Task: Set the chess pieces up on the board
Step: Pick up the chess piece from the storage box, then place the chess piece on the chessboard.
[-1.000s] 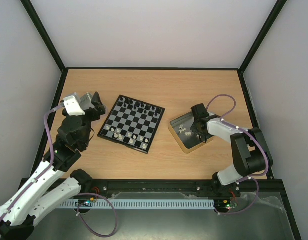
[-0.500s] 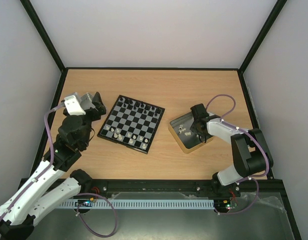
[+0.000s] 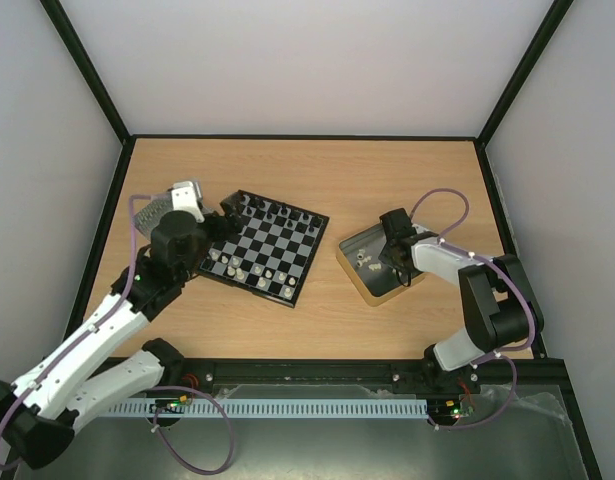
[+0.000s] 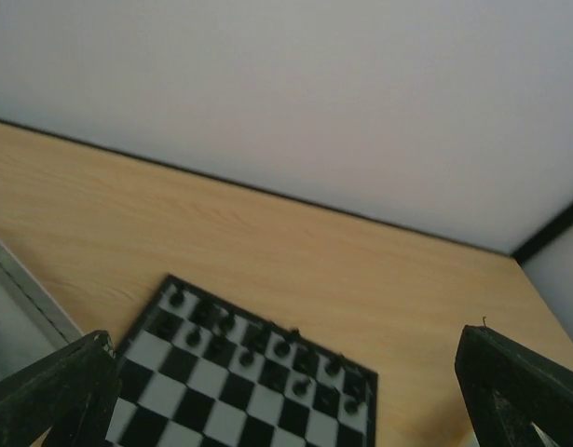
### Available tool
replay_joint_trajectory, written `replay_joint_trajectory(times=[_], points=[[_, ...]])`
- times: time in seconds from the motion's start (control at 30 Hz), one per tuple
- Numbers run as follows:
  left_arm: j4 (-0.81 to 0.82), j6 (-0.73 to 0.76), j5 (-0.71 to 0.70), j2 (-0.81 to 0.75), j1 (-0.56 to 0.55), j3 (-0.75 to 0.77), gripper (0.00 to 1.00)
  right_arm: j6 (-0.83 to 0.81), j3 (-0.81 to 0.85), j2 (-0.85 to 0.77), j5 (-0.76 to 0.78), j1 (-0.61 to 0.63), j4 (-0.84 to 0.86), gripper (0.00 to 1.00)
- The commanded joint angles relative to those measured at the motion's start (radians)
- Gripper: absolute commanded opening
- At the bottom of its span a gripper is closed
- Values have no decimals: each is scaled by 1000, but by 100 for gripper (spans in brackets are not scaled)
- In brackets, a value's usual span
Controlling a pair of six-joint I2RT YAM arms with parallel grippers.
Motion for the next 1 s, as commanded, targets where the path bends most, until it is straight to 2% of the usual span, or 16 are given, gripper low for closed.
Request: replay_joint_trajectory(times=[0.0, 0.23, 0.47, 0.67, 0.8, 0.97], points=[[-71, -99, 191, 90, 5, 54, 99, -33, -18, -40, 31, 3, 31, 12], [-33, -103, 512, 225, 10, 64, 100, -158, -57, -194, -81, 3, 161, 13], [65, -151, 810, 351, 16, 113, 99, -282, -80, -353, -484, 8, 384, 13], [85, -264, 994, 462, 43, 198, 100, -274, -73, -431, -840, 19, 571, 13], [186, -370, 1125, 513, 59, 212, 99, -257, -73, -457, -995, 46, 657, 13], [236, -409, 1250, 571, 59, 241, 99, -255, -70, -481, -1111, 68, 708, 12]])
